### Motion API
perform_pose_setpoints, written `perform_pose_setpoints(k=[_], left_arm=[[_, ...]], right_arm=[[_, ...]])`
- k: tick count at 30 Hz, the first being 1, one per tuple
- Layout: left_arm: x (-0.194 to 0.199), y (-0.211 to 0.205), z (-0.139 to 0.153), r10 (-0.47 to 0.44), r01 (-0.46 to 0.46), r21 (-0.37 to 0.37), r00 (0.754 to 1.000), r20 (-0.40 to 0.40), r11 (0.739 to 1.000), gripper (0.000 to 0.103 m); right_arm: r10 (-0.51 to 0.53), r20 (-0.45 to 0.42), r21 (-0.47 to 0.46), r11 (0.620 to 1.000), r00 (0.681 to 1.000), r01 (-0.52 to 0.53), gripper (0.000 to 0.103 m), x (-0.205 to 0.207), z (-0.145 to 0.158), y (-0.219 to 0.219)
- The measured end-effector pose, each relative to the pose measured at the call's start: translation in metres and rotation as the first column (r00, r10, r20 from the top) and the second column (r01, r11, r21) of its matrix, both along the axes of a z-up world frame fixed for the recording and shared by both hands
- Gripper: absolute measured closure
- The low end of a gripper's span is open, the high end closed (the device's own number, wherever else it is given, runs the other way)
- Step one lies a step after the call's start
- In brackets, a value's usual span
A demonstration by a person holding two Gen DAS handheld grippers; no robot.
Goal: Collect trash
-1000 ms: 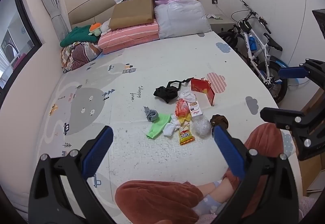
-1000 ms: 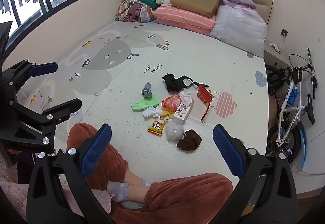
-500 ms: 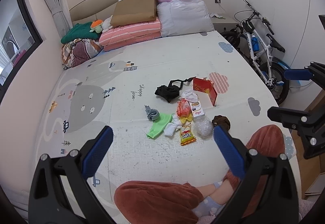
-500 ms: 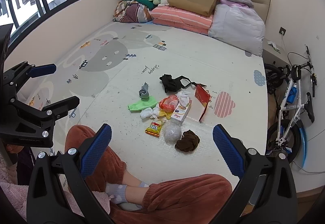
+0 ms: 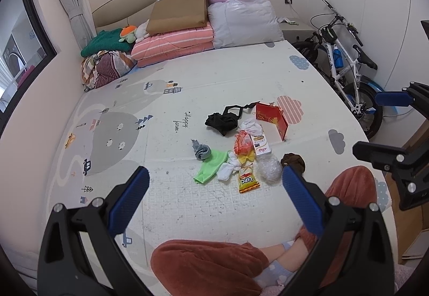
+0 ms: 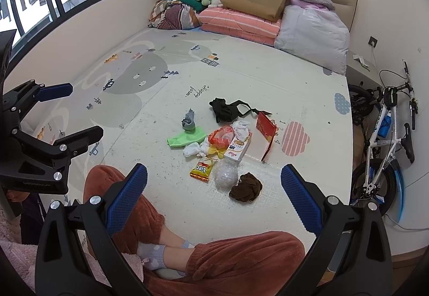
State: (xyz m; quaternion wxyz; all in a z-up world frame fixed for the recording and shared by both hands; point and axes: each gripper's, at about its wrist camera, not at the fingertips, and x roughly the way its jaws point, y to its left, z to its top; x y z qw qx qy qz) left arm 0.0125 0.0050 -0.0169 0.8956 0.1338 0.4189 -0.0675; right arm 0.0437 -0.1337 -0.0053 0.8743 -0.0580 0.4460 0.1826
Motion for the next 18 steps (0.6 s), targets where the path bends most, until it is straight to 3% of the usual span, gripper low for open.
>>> perform_pose_setpoints(k=[18], left_arm=[[0.0043, 0.0006, -0.0009, 0.008, -0.008, -0.006, 1.0, 0.003, 1.0, 0.004]], right_arm=[[0.001, 0.001, -0.001, 1.0, 1.0, -0.001, 0.007, -0.0007, -0.001, 0.0016]])
